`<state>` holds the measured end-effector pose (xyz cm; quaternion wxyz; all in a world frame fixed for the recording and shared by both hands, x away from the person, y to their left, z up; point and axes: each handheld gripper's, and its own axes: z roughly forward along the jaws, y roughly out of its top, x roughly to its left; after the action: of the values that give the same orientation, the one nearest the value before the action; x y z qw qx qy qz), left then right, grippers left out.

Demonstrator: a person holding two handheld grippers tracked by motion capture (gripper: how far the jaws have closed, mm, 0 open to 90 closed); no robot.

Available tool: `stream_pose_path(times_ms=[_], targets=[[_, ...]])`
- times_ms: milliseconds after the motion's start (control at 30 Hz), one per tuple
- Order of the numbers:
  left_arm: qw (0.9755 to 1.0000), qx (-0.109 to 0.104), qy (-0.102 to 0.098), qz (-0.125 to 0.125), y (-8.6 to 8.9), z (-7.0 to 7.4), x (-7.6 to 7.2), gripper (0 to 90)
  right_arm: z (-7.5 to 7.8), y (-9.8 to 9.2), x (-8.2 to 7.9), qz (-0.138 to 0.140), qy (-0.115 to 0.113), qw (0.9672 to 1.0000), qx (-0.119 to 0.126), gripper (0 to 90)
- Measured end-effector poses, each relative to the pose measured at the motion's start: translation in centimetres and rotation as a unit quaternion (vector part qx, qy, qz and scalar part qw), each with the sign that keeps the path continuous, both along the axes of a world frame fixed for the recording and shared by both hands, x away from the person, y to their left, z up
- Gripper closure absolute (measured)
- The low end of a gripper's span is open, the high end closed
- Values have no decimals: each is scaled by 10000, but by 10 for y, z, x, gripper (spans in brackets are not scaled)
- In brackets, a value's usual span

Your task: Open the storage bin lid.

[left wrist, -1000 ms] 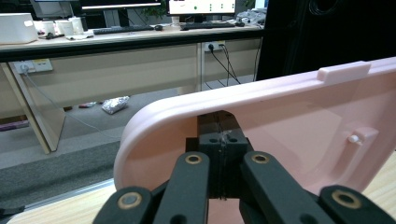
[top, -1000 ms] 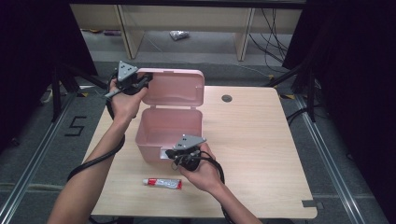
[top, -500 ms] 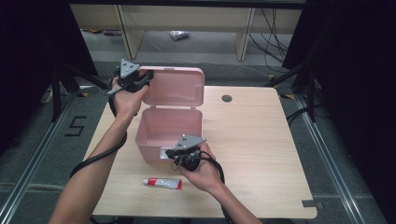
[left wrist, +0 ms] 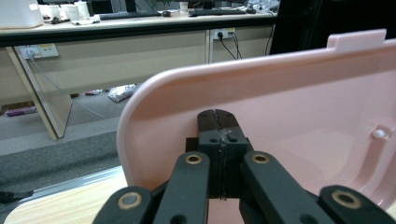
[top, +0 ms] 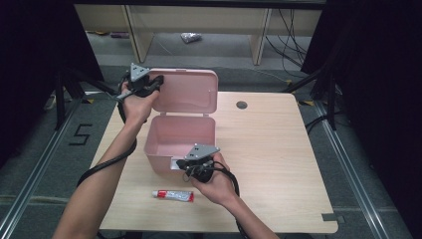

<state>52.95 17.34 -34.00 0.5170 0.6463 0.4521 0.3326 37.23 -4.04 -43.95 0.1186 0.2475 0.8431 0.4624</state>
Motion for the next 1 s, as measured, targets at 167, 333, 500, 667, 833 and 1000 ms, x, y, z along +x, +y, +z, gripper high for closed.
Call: stream_pose_path(times_ms=[167,333,500,667,833,1000], targets=[[10000,-8,60,21,1,-4,4,899,-1,1,0,-23,-55,10000,74,900],[9999,26,128,33,1,-7,7,899,0,0,0,-2,-12,10000,18,900],[9998,77,186,54,4,-10,11,899,-1,0,0,-7,-23,10000,24,900],[9995,157,269,59,4,-13,15,899,0,0,0,1,-15,10000,19,900],[9991,211,345,89,5,-17,19,899,0,0,0,17,-4,10000,-6,900],[9988,256,408,92,4,-20,22,899,0,0,1,58,-36,10000,-18,900]])
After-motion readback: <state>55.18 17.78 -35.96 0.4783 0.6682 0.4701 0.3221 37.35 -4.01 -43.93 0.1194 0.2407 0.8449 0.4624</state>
